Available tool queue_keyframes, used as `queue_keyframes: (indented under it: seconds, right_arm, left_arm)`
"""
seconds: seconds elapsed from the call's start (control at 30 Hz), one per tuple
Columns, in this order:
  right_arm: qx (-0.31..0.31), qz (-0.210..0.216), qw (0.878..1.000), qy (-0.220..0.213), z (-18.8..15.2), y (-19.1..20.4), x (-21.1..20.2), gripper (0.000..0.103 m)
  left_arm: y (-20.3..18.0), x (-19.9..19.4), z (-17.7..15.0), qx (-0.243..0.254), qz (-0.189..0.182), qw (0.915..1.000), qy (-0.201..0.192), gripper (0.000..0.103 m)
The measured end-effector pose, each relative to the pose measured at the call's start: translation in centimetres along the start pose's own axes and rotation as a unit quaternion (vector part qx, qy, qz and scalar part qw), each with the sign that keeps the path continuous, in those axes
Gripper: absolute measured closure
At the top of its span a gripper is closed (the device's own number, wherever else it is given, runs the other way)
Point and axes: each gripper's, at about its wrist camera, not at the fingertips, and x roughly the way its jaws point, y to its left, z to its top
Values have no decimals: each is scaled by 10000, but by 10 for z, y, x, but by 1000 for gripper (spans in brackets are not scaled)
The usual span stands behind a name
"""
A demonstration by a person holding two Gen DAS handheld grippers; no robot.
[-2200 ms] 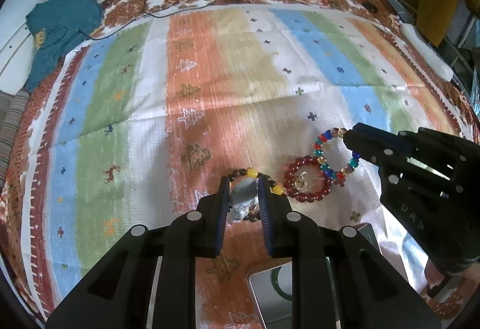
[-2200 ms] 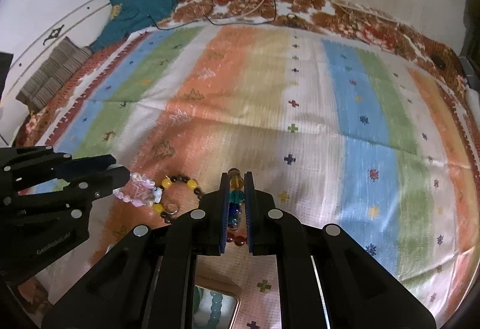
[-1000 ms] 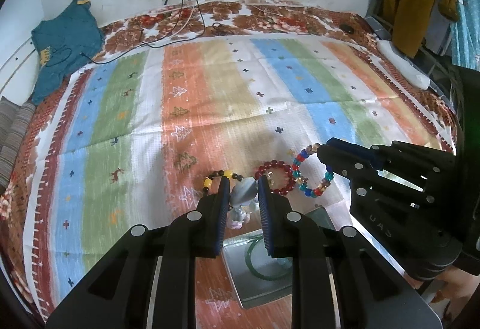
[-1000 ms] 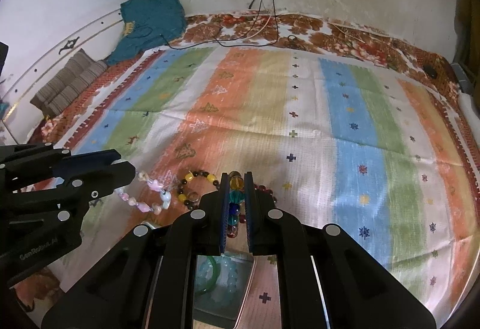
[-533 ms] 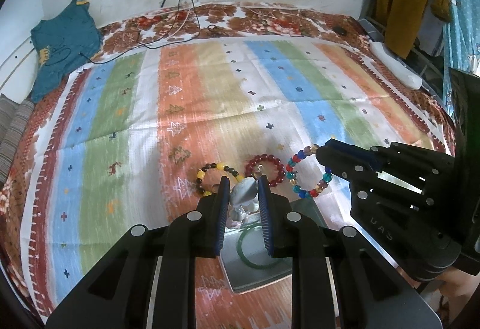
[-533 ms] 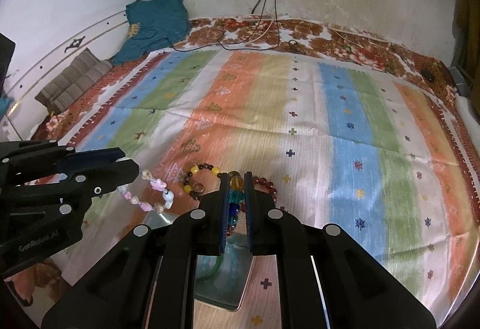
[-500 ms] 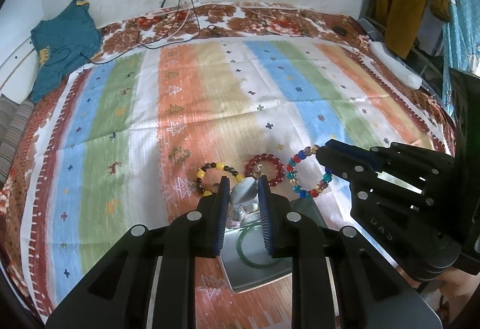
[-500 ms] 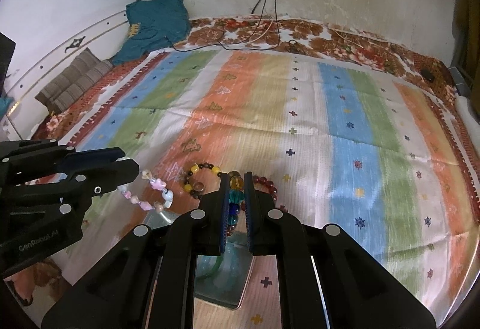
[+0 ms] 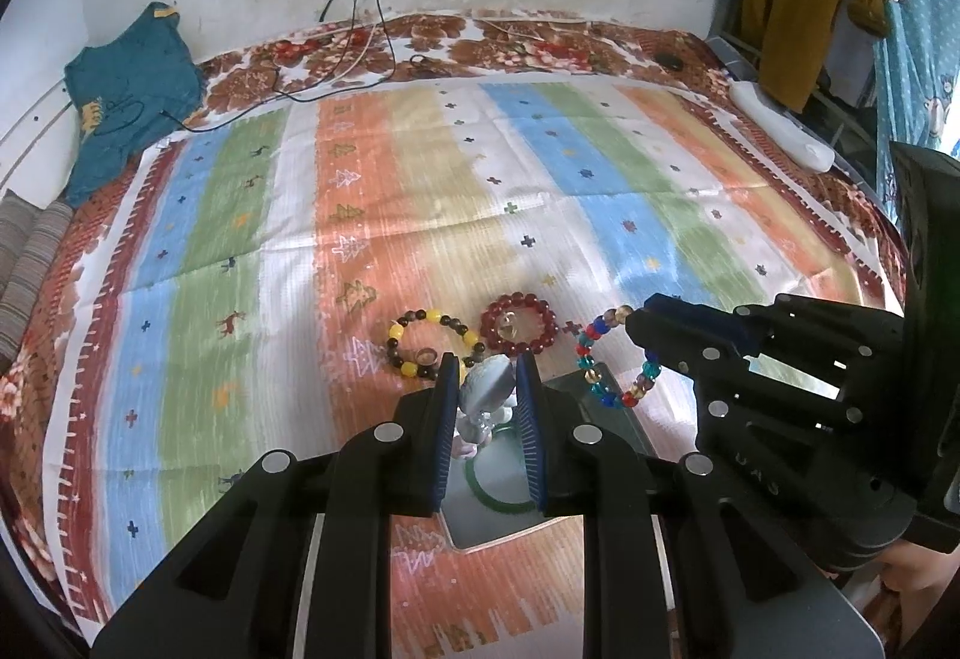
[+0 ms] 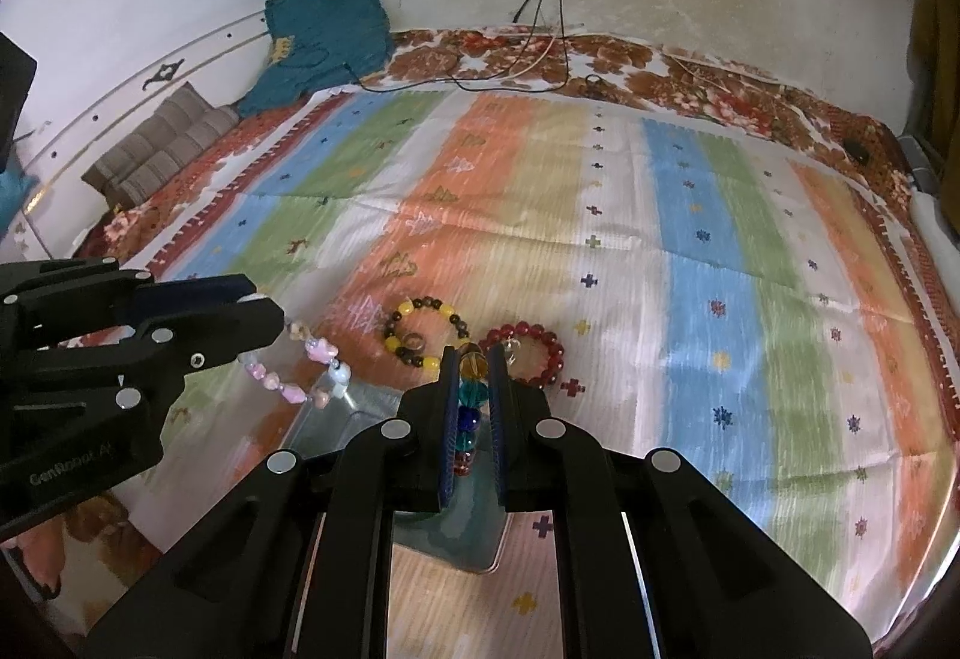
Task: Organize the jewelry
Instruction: 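Open the left tool over the tin while the right tool releases its bracelet into it, then move both tools toward the yellow-black and red bead bracelets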
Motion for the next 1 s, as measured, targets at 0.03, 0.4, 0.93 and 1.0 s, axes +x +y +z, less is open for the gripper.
queue_keyframes:
  seconds: [0.03, 0.4, 0.93, 1.0]
  right_arm:
    - [-2, 15, 10000, -7, -2, 1, -2, 93]
    - [72, 1, 9999, 129, -9, 2, -3, 93]
    - [379, -375, 9968, 596, -12, -22, 17, 64]
    - [419, -384, 9964, 629, -11, -24, 20, 63]
  left_arm:
    - [0, 0, 0, 2, -23, 10000, 8, 84]
    - [1, -8, -13, -84, 85, 9999, 55, 83]
    - [21, -6, -10, -383, 240, 9989, 79, 62]
    - [26, -2, -9, -451, 289, 9985, 134, 57]
